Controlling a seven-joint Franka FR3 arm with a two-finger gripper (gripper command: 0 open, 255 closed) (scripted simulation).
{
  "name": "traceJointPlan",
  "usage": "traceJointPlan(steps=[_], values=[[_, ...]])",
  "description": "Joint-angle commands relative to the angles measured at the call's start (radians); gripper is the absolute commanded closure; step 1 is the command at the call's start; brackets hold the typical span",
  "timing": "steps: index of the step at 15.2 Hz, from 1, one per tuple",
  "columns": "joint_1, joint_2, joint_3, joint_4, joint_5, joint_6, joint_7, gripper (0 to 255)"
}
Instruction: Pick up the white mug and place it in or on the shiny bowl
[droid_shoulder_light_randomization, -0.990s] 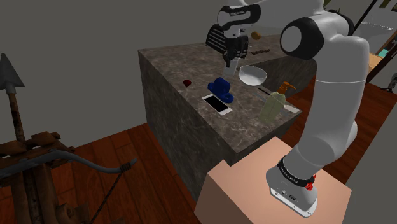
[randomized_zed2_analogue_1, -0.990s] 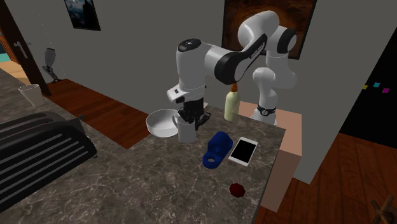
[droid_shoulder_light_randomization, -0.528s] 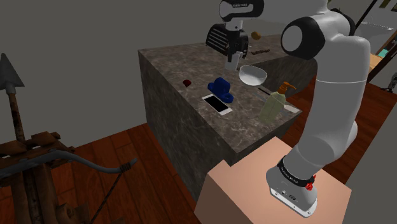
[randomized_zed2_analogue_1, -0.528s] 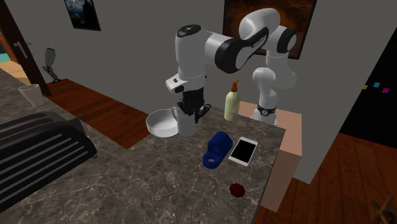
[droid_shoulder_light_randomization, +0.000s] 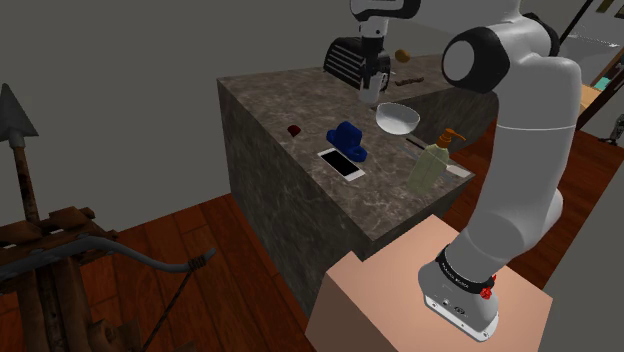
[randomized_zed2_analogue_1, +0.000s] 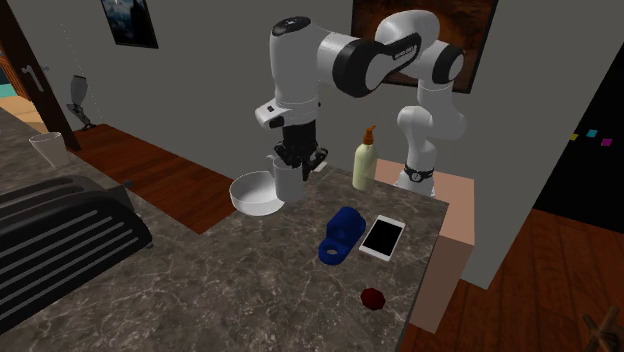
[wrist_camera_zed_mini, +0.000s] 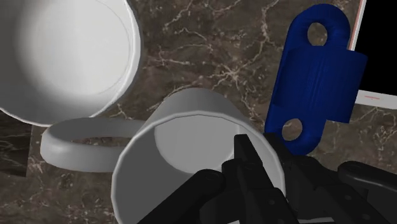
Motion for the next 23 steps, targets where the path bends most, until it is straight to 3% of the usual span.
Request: traceJointPlan(steps=[1, 9, 15, 23], values=[[-0.028, -0.002, -0.012, 0.008, -0.001, -0.007, -0.039, 255], [-0.159, 0.039, -0.057, 0.088, 0.011, -0.033, -0.206, 255], [-0.287, 0.133, -0.082, 0.251, 0.038, -0.090, -0.337, 255], [-0.265, 0.101, -0.081, 0.089, 0.029, 0.038, -0.326, 255]])
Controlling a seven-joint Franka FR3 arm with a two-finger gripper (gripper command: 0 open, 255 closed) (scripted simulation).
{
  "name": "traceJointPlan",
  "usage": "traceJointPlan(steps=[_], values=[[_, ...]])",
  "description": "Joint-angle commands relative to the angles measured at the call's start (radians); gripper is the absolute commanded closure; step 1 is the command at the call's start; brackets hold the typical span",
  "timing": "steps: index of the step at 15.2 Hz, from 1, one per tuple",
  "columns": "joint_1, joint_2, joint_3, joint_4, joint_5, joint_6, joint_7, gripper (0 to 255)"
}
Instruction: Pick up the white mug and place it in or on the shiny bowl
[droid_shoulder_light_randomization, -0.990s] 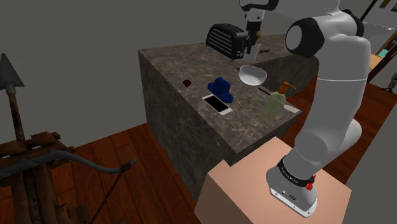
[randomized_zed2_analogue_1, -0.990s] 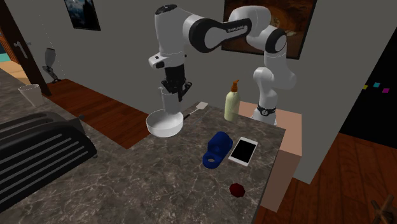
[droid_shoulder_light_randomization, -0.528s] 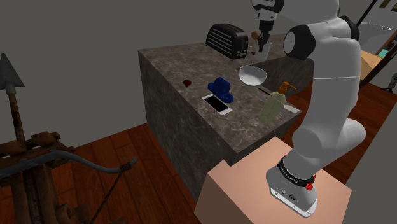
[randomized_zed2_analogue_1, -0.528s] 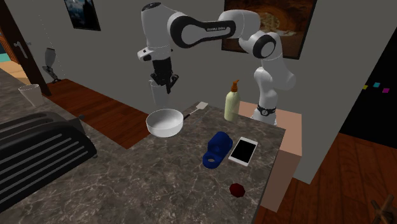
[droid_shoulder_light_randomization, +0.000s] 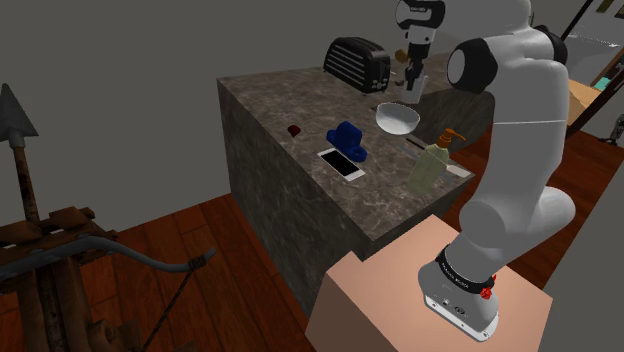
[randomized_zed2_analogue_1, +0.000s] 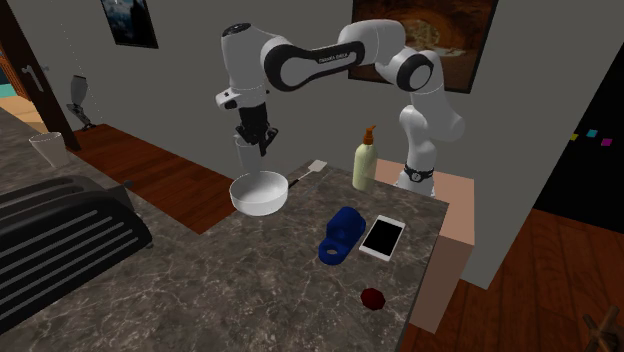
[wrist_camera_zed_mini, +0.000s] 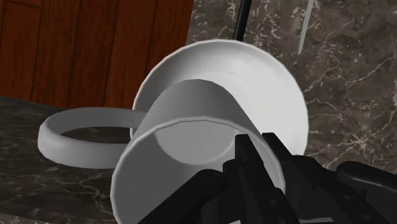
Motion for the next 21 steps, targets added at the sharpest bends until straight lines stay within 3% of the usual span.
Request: traceJointPlan(steps=[1, 10, 18, 19, 21], values=[[0.005, -0.005, 0.001, -0.035, -0.001, 0.030, 0.003, 255], [0.016, -0.006, 0.003, -0.158, -0.001, 0.150, 0.012, 255], [0.016, -0.006, 0.003, -0.158, -0.001, 0.150, 0.012, 255], [0.016, -0.006, 0.003, -0.158, -0.001, 0.150, 0.012, 0], [0.016, -0.006, 0.003, -0.158, -0.001, 0.150, 0.012, 0]])
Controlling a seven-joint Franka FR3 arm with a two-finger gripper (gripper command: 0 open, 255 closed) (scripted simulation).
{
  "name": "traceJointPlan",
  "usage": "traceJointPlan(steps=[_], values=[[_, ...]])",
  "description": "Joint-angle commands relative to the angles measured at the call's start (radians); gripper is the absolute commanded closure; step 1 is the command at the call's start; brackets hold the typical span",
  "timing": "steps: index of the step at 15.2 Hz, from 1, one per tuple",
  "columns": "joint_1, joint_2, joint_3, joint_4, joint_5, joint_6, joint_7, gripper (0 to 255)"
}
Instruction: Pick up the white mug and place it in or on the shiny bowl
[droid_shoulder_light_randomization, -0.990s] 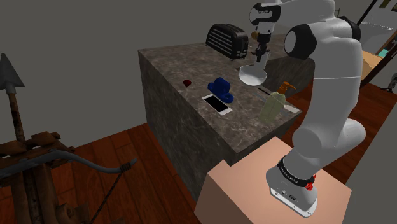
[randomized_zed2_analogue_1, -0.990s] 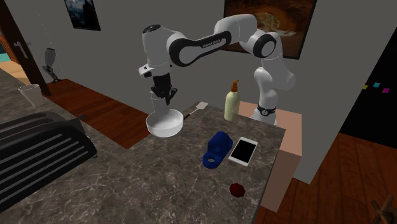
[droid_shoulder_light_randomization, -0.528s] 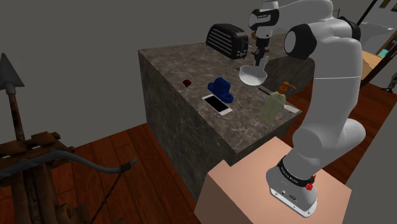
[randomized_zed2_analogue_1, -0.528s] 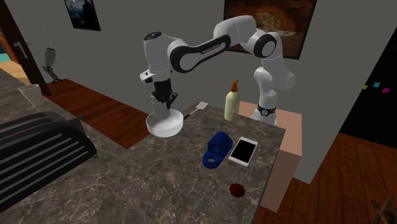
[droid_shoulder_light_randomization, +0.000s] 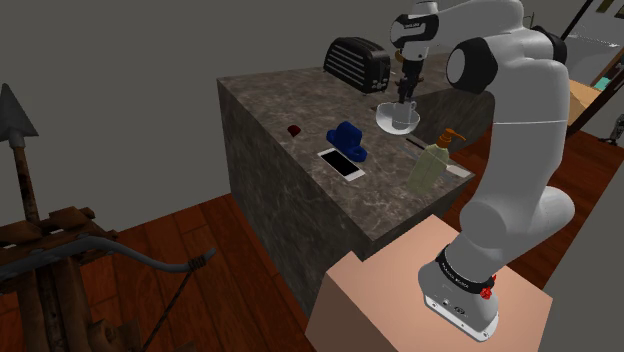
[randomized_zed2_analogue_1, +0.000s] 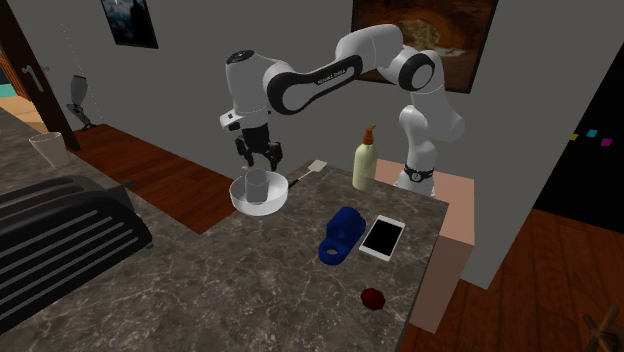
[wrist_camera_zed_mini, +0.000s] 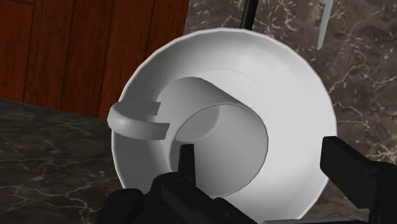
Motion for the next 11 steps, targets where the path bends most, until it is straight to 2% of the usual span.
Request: traceJointPlan(steps=[1, 3, 7, 11], values=[[0.000, 0.000, 0.000, 0.000, 0.000, 0.000, 0.000, 0], [0.000, 0.000, 0.000, 0.000, 0.000, 0.000, 0.000, 0], [-0.012, 0.026, 0.002, 0.169, 0.006, -0.143, -0.001, 0], [-0.013, 0.026, 0.002, 0.169, 0.006, -0.143, -0.001, 0]])
